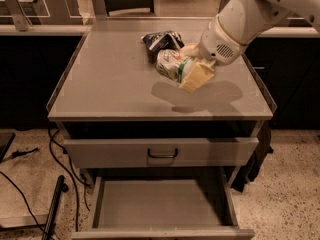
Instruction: Place 7up can into middle drawer
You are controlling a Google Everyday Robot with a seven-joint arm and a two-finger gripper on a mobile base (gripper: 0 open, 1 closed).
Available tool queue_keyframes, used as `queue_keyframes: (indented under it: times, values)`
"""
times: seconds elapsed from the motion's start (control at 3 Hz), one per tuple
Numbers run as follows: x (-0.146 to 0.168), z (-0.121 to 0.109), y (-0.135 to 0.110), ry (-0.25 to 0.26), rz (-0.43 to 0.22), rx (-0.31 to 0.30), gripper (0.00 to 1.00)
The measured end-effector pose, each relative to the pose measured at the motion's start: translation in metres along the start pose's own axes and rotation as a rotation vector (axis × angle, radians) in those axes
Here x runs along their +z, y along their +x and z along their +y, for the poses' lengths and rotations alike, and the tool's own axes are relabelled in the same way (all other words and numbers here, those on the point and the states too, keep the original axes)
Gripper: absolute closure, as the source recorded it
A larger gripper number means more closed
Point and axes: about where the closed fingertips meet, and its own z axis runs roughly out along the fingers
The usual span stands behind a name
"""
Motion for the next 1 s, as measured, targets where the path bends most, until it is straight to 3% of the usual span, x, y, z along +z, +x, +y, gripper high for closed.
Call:
queue_keyframes:
  times: [0.33, 0.67, 1.0]
  values:
    - [-0.009, 0.015, 0.006, -0.057, 0.027, -0.109, 1.00]
    - [-0.008, 0.016, 0.007, -0.054, 0.017, -0.141, 1.00]
    - [-0.025, 0.039, 0.017, -0.045, 0.026, -0.208, 1.00]
